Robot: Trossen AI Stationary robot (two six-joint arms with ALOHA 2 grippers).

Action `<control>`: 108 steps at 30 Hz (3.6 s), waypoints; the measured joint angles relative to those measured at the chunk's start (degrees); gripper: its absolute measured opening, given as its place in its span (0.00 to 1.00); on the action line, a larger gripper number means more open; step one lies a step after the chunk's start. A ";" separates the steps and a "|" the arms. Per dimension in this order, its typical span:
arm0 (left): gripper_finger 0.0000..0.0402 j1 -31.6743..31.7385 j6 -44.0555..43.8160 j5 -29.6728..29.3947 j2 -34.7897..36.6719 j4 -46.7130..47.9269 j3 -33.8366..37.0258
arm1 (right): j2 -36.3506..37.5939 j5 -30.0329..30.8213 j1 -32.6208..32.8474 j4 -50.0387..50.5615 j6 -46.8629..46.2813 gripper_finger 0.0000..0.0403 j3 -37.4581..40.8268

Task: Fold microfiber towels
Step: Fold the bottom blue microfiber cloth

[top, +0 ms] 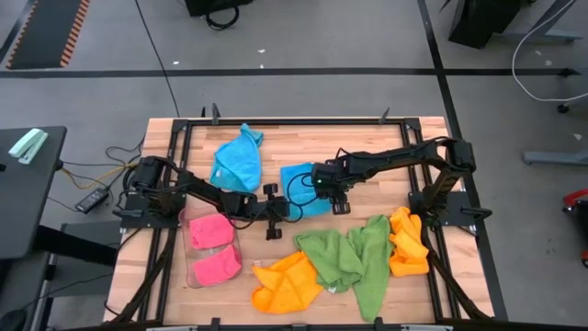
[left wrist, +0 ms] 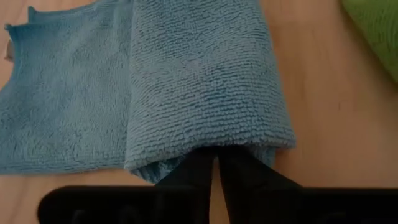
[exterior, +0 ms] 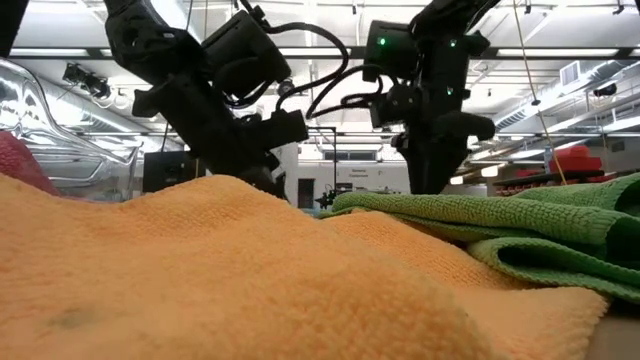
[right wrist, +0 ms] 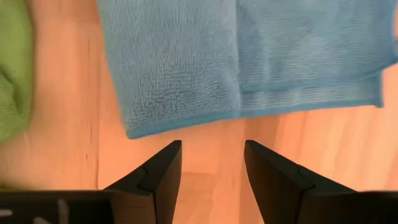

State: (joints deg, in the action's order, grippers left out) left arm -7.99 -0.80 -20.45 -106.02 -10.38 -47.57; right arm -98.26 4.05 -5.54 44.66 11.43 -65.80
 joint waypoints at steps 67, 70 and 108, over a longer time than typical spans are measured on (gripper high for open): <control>0.25 -3.80 5.54 -5.90 4.96 8.47 -0.17 | -4.11 18.46 13.68 -51.27 26.29 0.54 20.83; 0.25 -3.80 5.54 -5.90 4.96 8.49 -0.17 | -4.18 18.26 13.55 -50.92 26.29 0.44 20.87; 0.21 -3.80 4.70 -5.88 4.96 8.51 -0.17 | -4.31 -23.43 6.64 -9.98 11.03 0.09 -1.12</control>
State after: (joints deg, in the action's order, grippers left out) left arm -11.79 3.90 -26.33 -101.06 -1.87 -47.75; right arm -102.56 -19.38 1.10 34.68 22.46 -66.92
